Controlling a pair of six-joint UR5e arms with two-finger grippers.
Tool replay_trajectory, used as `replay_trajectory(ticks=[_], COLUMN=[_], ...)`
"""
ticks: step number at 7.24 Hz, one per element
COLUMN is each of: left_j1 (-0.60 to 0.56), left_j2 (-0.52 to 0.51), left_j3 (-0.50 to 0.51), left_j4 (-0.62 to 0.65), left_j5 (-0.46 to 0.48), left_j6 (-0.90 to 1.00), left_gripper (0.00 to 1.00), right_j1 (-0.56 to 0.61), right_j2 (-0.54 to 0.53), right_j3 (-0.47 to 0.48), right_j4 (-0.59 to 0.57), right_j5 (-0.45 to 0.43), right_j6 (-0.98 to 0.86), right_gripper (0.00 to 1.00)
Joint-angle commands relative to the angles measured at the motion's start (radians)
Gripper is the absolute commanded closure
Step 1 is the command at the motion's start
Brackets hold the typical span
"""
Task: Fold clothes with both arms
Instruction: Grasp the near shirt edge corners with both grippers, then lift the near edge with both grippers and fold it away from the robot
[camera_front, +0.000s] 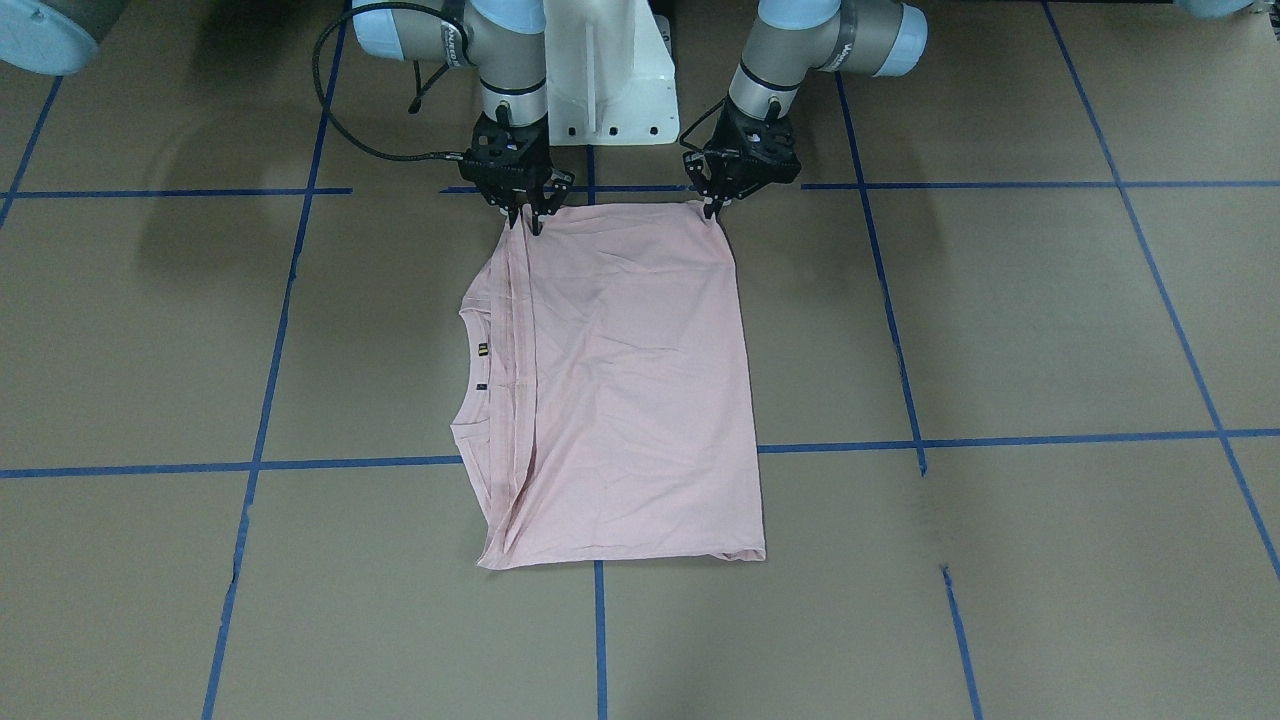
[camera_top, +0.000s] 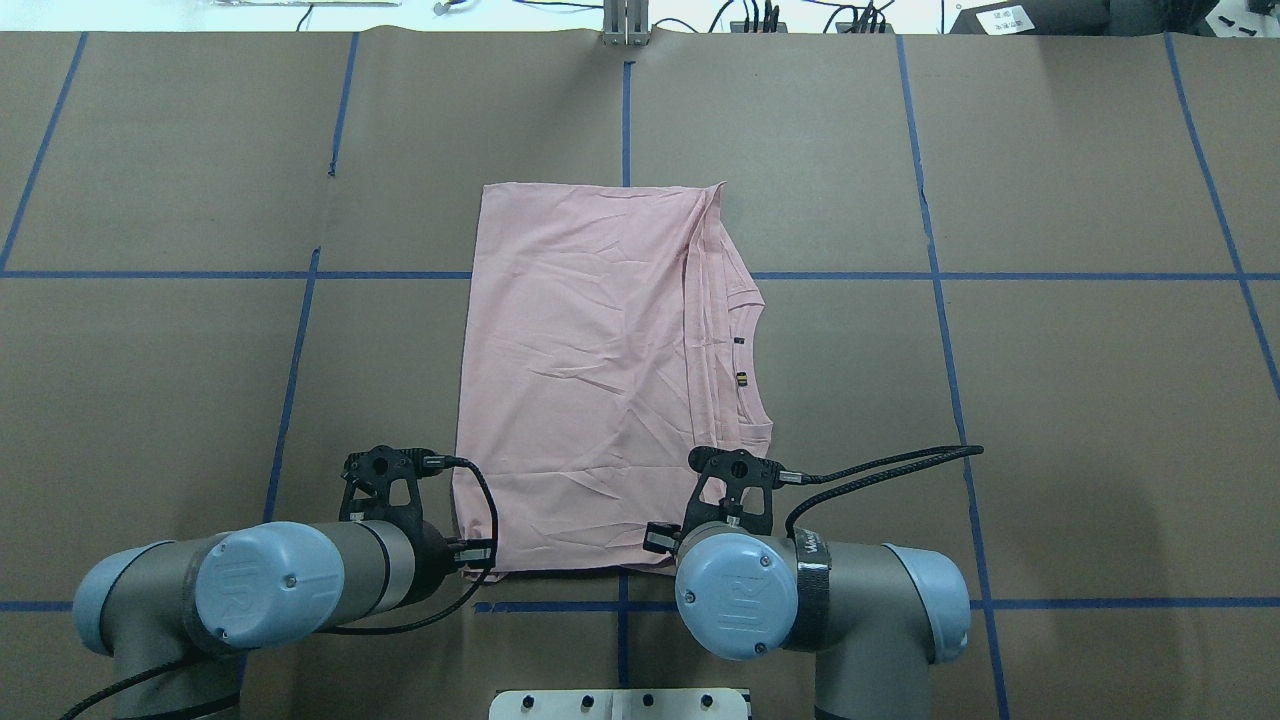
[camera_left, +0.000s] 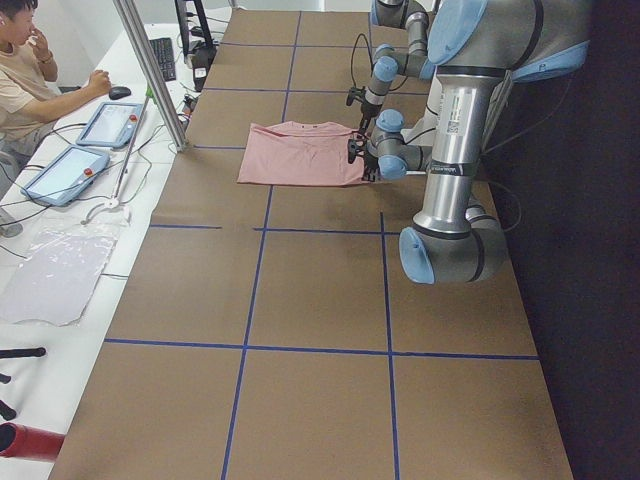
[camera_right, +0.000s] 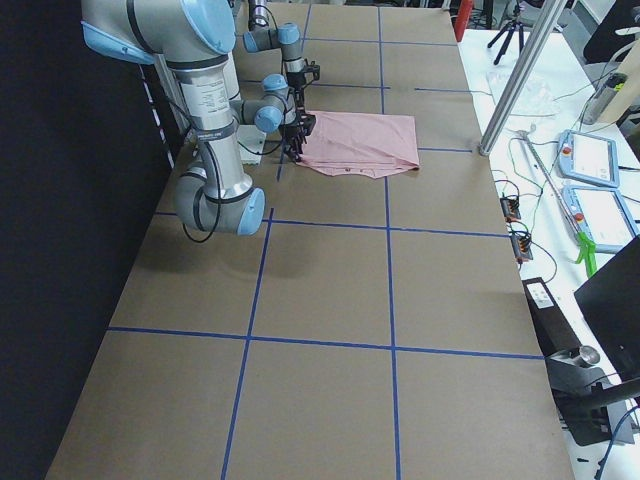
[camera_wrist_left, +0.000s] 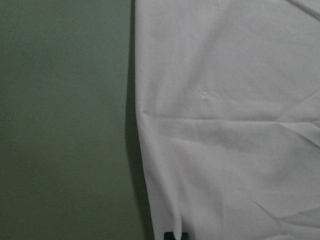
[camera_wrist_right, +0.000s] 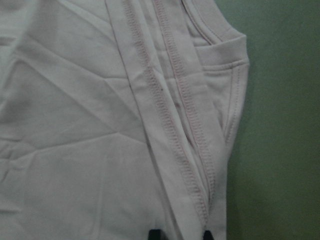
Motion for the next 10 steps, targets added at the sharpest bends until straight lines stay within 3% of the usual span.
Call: replay_trajectory(ticks=[1, 4, 6, 8, 9, 10], left_j1=[0.0, 0.0, -0.011, -0.035, -0.052, -0.061], left_j2=[0.0, -0.003, 0.001, -0.005, -0.032, -0.114], left_j3=[0.0, -0.011, -0.104, -0.321, -0.419, -0.428], left_j4=[-0.001, 0.0, 0.011, 0.234, 0.349, 0.444], left_j5=[0.0, -0.003, -0.012, -0.108, -0.151, -0.163], left_j6=[0.0, 0.005, 0.017, 0.031, 0.031, 0.032], left_gripper=[1.0, 1.0, 1.0, 1.0, 1.0, 1.0], right_j1=[0.002, 0.008, 0.02, 0.016, 0.013, 0.011], right_j2=[0.003, 0.003, -0.005, 0.004, 0.004, 0.006], right_j3=[0.0, 0.01, 0.121, 0.344, 0.402, 0.402], right_j4=[0.004, 0.008, -0.024, -0.251, -0.297, -0.298], right_j5=[-0.004, -0.004, 0.002, 0.007, 0.022, 0.03], right_j6=[0.034, 0.034, 0.029, 0.031, 0.031, 0.031], right_gripper=[1.0, 1.0, 1.0, 1.0, 1.0, 1.0])
